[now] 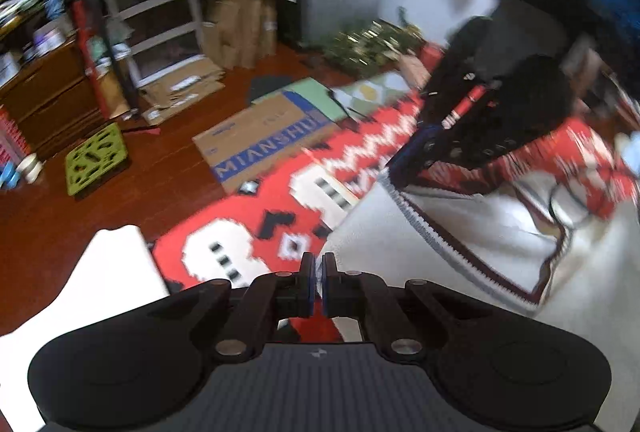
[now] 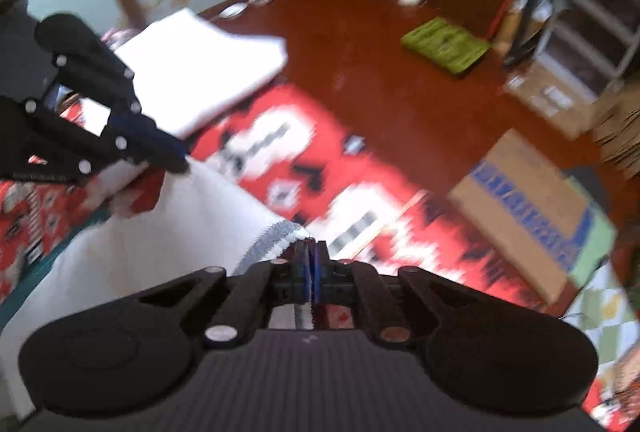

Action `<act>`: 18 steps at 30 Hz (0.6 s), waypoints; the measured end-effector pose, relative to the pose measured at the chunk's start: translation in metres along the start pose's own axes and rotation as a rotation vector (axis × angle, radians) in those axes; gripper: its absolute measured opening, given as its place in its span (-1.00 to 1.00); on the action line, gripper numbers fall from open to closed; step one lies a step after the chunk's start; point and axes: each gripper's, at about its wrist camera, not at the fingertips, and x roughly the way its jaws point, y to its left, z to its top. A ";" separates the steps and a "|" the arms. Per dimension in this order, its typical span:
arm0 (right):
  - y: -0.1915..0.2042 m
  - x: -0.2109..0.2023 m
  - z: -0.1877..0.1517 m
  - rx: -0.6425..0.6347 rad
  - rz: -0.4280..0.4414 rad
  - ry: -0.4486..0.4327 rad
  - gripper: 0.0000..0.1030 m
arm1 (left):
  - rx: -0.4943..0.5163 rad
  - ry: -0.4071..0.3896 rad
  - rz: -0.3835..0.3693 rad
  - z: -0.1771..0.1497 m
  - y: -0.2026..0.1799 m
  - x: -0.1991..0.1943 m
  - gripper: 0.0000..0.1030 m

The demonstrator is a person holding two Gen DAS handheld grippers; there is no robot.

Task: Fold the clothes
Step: 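Lift the vest by the collar with both grippers and turn it over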

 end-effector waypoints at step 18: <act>-0.092 -0.027 -0.016 0.417 -0.119 -0.155 -0.48 | -0.286 0.135 0.133 -0.002 0.053 0.049 -0.65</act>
